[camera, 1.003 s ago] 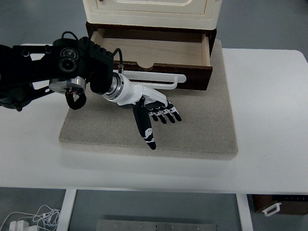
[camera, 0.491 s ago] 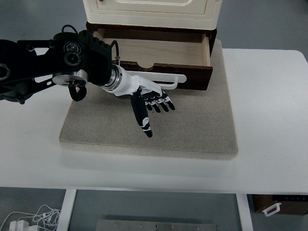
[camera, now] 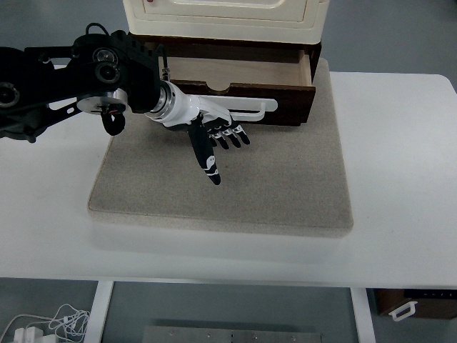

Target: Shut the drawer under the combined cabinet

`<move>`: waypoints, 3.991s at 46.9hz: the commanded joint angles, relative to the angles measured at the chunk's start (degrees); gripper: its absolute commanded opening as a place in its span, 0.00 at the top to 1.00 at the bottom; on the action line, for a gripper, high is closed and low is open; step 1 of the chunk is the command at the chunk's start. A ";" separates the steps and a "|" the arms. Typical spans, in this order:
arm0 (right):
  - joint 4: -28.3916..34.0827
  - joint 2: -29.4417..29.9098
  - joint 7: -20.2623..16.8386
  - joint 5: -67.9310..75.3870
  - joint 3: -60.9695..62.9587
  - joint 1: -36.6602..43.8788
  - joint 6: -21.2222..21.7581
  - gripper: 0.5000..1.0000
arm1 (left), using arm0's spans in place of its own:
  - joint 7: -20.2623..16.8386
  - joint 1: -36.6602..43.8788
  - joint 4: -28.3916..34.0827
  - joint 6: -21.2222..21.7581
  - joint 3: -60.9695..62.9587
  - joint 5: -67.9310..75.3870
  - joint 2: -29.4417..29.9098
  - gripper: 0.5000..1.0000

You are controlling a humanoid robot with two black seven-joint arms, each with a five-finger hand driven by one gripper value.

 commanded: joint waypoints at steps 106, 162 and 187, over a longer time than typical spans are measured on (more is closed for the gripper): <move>0.01 0.00 0.00 0.00 0.00 0.00 0.01 0.10 | 0.00 1.00 16.06 3.18 -3.61 5.11 -5.28 0.03; 0.01 0.00 0.00 0.00 0.00 0.00 0.01 0.10 | -8.62 5.48 11.23 -9.22 -21.79 -0.25 -5.36 0.01; 0.01 0.00 0.00 0.00 0.00 0.00 0.01 0.10 | -31.48 6.36 12.98 -0.35 -41.48 -5.43 -5.01 0.01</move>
